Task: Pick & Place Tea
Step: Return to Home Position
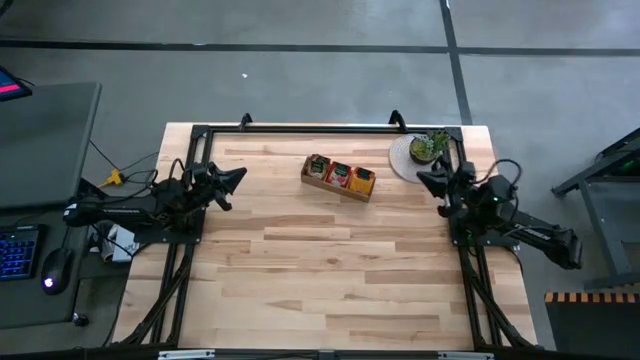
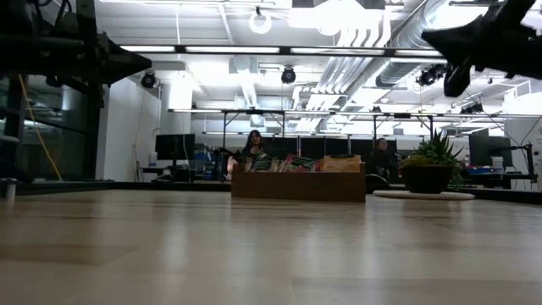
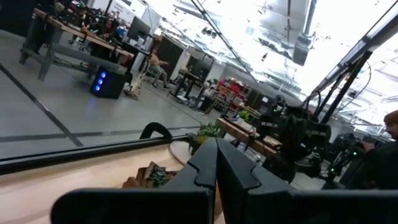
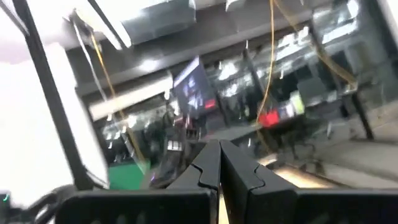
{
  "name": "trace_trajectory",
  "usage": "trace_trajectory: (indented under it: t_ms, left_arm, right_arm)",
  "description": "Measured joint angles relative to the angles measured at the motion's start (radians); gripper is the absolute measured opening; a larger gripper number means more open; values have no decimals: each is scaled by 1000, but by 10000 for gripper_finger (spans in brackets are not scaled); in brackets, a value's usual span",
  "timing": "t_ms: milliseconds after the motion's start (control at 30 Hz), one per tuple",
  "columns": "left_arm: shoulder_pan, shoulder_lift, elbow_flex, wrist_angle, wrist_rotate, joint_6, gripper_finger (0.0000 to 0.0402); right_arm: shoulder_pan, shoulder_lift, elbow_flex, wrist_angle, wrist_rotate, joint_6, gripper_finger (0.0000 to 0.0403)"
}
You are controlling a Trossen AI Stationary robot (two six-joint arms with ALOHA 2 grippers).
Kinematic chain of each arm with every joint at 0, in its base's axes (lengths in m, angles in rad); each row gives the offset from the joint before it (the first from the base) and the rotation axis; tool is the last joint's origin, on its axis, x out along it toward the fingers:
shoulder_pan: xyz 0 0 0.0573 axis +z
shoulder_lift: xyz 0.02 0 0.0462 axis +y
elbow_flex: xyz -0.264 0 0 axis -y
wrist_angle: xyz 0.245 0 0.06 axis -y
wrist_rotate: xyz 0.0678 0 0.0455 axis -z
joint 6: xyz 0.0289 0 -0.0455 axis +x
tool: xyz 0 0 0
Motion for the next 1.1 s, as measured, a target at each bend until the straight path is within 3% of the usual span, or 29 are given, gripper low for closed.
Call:
trace_trajectory:
  t_ms: [133,467,600,700,933,1100]
  left_arm:
    - [0,0,0,4,8,1,0]
    - [0,3,0,-135,34,49,1]
    - [0,4,0,-280,21,49,1]
    - [0,17,12,-288,29,49,1]
    - [0,21,16,-291,43,49,1]
    - [0,21,17,-291,55,49,1]
  right_arm:
    - [9,13,0,-101,-50,14,0]
    - [27,14,0,-280,27,-189,0]
    - [27,15,0,-352,78,-122,0]
    - [27,26,0,-364,134,-111,0]
    - [28,36,0,-353,47,-15,2]
    - [27,37,0,-362,174,-140,6]
